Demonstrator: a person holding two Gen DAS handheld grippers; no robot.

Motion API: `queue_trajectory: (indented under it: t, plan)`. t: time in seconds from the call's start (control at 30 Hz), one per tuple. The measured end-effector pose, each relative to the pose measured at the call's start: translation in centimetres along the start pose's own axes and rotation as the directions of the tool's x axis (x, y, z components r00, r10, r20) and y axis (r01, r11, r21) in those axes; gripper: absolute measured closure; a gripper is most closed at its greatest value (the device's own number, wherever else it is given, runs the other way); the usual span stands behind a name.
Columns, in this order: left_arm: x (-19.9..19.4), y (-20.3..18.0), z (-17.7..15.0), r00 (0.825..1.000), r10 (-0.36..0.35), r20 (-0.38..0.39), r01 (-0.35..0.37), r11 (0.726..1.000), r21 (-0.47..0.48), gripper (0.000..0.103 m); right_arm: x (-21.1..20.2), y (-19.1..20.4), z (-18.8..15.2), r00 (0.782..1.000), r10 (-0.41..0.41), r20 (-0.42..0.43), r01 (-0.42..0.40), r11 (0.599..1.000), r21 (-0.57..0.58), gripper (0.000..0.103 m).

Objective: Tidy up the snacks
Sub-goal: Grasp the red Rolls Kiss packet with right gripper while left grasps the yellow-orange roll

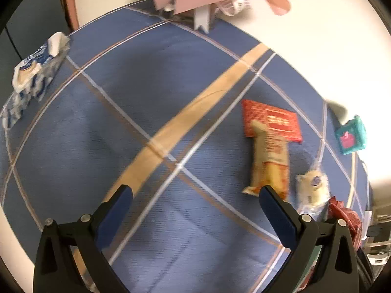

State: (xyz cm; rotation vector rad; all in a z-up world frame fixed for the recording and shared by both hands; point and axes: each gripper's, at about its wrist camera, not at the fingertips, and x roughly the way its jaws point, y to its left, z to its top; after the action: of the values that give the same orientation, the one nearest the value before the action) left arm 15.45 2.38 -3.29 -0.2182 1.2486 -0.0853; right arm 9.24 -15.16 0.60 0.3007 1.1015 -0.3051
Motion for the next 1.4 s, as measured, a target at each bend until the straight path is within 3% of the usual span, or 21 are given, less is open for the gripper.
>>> queue_trajectory:
  t: [0.23, 0.47, 0.6, 0.67, 0.83, 0.87, 0.97, 1.4]
  plan:
    - [0.4, -3.4, 0.4, 0.998, -0.059, 0.023, 0.057, 0.996, 0.062, 0.001, -0.6, -4.1, 0.6, 1.0, -0.027, 0.017, 0.025, 0.994, 0.103, 0.032]
    - [2.3, -6.5, 0.7, 0.995, -0.094, 0.033, 0.089, 0.987, 0.136, 0.018, 0.1, -5.5, 0.7, 1.0, -0.022, 0.001, 0.022, 0.991, 0.135, 0.032]
    - [2.9, -7.5, 0.7, 0.995, -0.092, 0.047, 0.083, 0.982, 0.168, 0.021, 0.4, -5.9, 0.4, 1.0, -0.019, -0.003, 0.019, 0.99, 0.138, 0.032]
    - [3.3, -7.7, 0.8, 0.995, -0.093, 0.041, 0.084, 0.981, 0.173, 0.03, 0.5, -6.0, 0.3, 1.0, -0.016, -0.005, 0.017, 0.99, 0.142, 0.032]
    - [4.2, -8.1, 0.7, 0.995, -0.093, 0.04, 0.084, 0.98, 0.181, 0.034, 0.6, -6.0, 0.2, 1.0, -0.014, -0.011, 0.016, 0.99, 0.141, 0.032]
    - [4.5, -8.2, 0.6, 0.995, -0.091, 0.035, 0.083, 0.98, 0.183, 0.039, 0.6, -6.1, 0.2, 1.0, -0.017, -0.013, 0.019, 0.99, 0.139, 0.032]
    - [4.8, -8.4, 0.3, 0.996, -0.083, 0.027, 0.077, 0.98, 0.183, 0.065, 0.5, -6.1, 0.2, 1.0, -0.019, -0.013, 0.02, 0.99, 0.141, 0.032]
    - [0.2, -7.8, 0.9, 0.988, -0.135, 0.077, 0.123, 0.982, 0.146, 0.067, -0.8, -6.9, 0.3, 1.0, -0.027, -0.008, 0.028, 0.986, 0.165, 0.032]
